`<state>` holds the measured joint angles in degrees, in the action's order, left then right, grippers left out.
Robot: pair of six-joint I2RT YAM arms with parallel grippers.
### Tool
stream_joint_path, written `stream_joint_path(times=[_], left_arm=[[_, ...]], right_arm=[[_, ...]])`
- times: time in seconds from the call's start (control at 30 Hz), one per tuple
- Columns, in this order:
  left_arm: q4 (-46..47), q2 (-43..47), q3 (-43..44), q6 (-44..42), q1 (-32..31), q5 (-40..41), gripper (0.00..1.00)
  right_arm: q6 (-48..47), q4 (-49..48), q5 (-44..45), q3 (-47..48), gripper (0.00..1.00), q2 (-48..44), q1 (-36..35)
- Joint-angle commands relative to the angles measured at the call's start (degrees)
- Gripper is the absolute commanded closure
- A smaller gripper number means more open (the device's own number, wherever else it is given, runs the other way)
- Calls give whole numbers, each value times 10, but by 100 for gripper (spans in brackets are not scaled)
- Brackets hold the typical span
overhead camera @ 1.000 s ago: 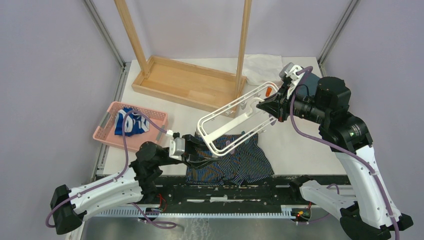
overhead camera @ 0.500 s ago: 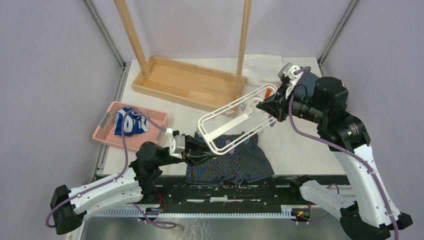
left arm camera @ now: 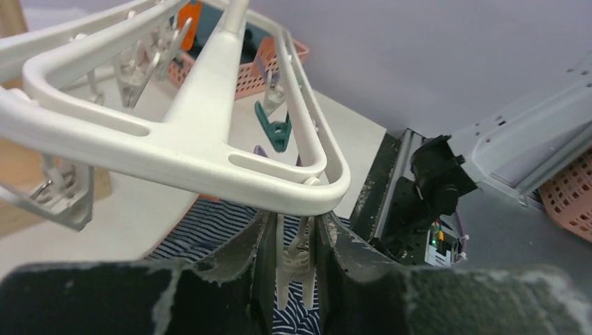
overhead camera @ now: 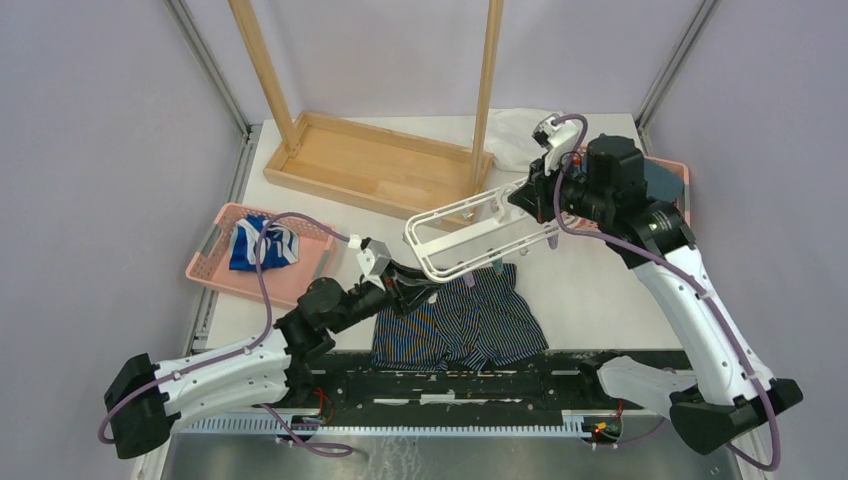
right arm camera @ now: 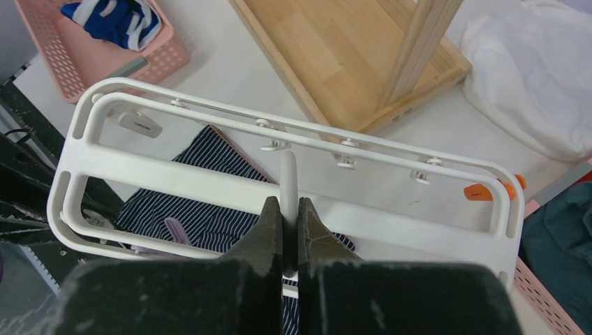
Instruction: Clip the underwear to the hanger
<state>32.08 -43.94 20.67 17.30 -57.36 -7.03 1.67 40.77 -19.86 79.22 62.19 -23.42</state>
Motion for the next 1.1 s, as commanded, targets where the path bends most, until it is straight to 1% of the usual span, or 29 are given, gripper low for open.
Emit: stream_joint_path(times=[0.0,0.2,0.3,0.37,0.5,0.57,0.73,0.83,0.93,1.03,1.07], left_arm=[[13,-18,-17,64,-2,98,97],[42,-34,-50,50,2,149,97],[55,-54,-60,48,29,157,97],[76,-73,-68,60,69,123,97],[140,-137,-80,97,172,34,97],[152,-167,-73,94,198,22,97],[206,-235,-61,76,208,18,97],[210,-259,-51,63,209,13,97],[205,-262,-46,55,210,10,97],[191,-249,-45,50,210,17,97],[187,-245,-47,49,210,23,97]], right_arm=[[20,-95,35,2,100,27,1],[17,-121,47,17,100,104,0],[23,-125,57,36,100,149,0],[33,-128,75,46,100,173,-3],[50,-131,121,59,100,215,-18],[54,-131,145,64,100,232,-28],[71,-141,190,65,100,272,-43],[66,-158,202,59,99,288,-44],[52,-186,195,57,96,302,-43],[46,-198,168,68,91,320,-44],[46,-199,156,71,86,325,-43]])
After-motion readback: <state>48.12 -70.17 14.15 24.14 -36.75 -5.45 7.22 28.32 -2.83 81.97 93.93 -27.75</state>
